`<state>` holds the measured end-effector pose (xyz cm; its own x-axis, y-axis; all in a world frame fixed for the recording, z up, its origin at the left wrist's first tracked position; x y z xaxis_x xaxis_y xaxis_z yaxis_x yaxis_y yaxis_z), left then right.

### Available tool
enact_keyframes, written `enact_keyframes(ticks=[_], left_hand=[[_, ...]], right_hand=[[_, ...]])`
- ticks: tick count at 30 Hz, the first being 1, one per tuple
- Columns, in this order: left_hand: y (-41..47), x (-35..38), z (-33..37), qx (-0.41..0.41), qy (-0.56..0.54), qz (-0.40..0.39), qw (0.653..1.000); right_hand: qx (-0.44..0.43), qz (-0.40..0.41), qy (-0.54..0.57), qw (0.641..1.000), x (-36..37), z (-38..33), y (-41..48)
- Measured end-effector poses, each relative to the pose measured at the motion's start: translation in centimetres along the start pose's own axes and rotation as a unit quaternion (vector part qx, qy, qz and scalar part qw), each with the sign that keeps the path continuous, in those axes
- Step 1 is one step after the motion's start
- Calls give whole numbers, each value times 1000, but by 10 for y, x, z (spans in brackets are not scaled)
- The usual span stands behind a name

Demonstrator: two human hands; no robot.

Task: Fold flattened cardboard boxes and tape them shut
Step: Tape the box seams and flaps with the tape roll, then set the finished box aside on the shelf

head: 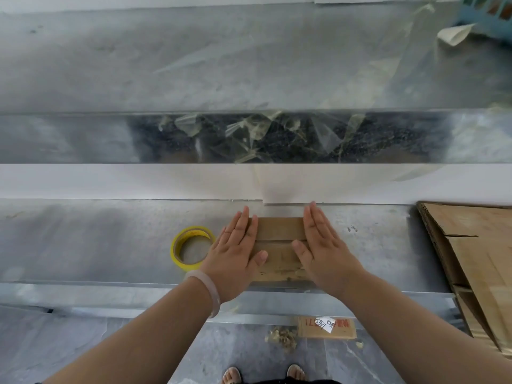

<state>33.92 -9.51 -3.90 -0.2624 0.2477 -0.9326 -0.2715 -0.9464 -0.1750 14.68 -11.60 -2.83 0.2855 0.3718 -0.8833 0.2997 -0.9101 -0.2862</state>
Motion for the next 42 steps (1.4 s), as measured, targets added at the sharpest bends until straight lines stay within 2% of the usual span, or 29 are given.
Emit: enact_keyframes(ticks=[2, 4, 6, 8, 11, 13, 15, 16, 20, 24, 28, 32, 33, 36, 37, 40, 42], left_hand=[[-3, -4, 2, -9, -86, 37, 996], [-7, 0, -1, -63, -186, 86, 977], [-10, 5, -4, -149, -324, 74, 931], [-11, 8, 0, -172, -426, 50, 887], [-17, -4, 7, -139, -405, 90, 899], [-20, -10, 3, -113, -410, 131, 895], [-22, -14, 1, -97, -437, 135, 884], [-23, -14, 0, -98, -463, 126, 872], [-25, -27, 7, -102, -497, 154, 848], [-28, -26, 4, -124, -476, 184, 851], [-34, -17, -2, -142, -504, 204, 827], [-43, -10, -5, -172, -489, 180, 836], [-44, -9, -7, -182, -496, 183, 829], [-42, -10, -7, -228, -592, 164, 755], [-39, -13, -6, -243, -605, 147, 744], [-28, -31, -3, -271, -601, 101, 746], [-21, -44, -4, -277, -619, 56, 733]], right_hand=[[43, 16, 87, 995, 0, 0, -3], [98, 12, 148, 984, 3, 4, -6], [149, 8, 227, 962, 5, 10, -7], [180, 17, 307, 934, 4, 14, -9], [172, 67, 343, 921, -10, 17, -16], [164, 110, 403, 894, -22, 19, -23], [154, 131, 472, 858, -32, 16, -30], [145, 130, 483, 854, -35, 14, -32], [91, 138, 463, 871, -42, 3, -38], [92, 117, 468, 871, -35, 6, -39], [72, 84, 457, 882, -20, 10, -38], [96, 106, 475, 868, -11, 15, -41], [112, 108, 477, 865, -9, 18, -40], [147, 96, 487, 855, -7, 19, -38], [154, 90, 494, 851, -10, 18, -37], [176, 63, 485, 854, -24, 17, -29], [188, 20, 523, 831, -32, 21, -21]])
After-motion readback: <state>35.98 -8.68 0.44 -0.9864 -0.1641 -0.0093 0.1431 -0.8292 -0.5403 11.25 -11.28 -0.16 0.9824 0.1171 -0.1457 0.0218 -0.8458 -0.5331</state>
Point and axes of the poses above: each hand's wrist, its own y-axis towards the middle knuckle, its own x-axis out of the palm, z = x × y, the point moved 4 cm from there along y, towards the middle knuckle, and after that the axes turned 2 degrees about -z, right-handed, at the moved point
